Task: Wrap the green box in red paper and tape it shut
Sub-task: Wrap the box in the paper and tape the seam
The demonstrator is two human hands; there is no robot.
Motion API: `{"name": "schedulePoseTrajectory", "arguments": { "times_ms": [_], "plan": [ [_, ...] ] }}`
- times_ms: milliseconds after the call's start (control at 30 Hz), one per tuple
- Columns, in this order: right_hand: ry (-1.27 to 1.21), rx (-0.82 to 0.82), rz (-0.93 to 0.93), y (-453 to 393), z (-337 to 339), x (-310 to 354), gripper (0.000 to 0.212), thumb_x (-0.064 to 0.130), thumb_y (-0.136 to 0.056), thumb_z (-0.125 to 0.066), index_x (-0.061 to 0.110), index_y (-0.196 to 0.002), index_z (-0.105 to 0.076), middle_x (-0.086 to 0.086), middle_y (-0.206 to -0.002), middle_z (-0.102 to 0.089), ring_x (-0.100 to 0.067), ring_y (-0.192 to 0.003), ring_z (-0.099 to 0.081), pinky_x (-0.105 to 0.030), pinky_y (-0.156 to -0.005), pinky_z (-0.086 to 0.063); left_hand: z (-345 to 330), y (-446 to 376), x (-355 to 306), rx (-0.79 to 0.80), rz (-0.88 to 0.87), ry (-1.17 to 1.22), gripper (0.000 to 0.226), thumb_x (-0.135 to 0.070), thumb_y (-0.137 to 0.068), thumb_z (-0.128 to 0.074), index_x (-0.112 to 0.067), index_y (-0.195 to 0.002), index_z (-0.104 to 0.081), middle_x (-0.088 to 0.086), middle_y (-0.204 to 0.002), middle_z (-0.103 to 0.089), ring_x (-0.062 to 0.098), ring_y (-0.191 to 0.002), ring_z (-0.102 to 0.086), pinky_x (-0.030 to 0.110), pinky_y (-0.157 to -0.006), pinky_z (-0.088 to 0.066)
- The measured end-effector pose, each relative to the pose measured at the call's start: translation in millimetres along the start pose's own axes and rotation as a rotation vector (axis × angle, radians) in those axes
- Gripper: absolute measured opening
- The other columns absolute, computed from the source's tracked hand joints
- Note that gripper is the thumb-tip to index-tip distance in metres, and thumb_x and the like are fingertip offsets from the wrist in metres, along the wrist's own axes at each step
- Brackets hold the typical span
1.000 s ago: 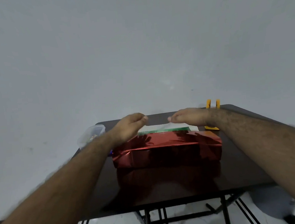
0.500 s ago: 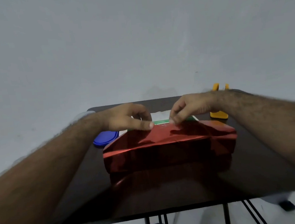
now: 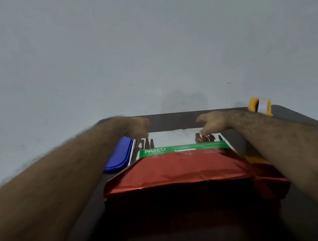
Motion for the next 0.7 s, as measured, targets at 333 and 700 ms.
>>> {"name": "schedulePoseTrajectory", "arguments": {
  "times_ms": [333,700],
  "plan": [
    [0.019,-0.067,0.079,-2.8,2.1,4.2,0.027,0.016,-0.072,-0.09,0.016,-0.093,-0.073,0.003,-0.09,-0.068,-0.02,-0.087,-0.062,-0.031,-0.07,-0.048,2.3,2.4,1.5,-0.176,0.018,0.141,0.02,-0.008,-0.078,-0.08,-0.012,-0.096,-0.074,-0.004,-0.084,-0.07,0.017,-0.079,-0.063,0.028,-0.069,-0.05],
    [-0.549,-0.36,0.194,110.2,56.4,-10.9,0.023,-0.007,-0.073,-0.081,0.011,-0.068,-0.067,-0.005,-0.062,-0.061,-0.017,-0.059,-0.056,-0.031,-0.062,-0.044,20.6,112.0,21.2,-0.585,-0.068,0.779,0.037,0.013,-0.073,-0.083,-0.003,-0.101,-0.065,0.016,-0.084,-0.075,0.015,-0.069,-0.071,0.027,-0.061,-0.057]
  ]
}}
Point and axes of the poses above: each hand's wrist, its own y-axis away from the middle knuckle, its own z-axis out of the back of the hand, x = y × z, the point moved 6 cm from there along -y, towards the middle knuckle
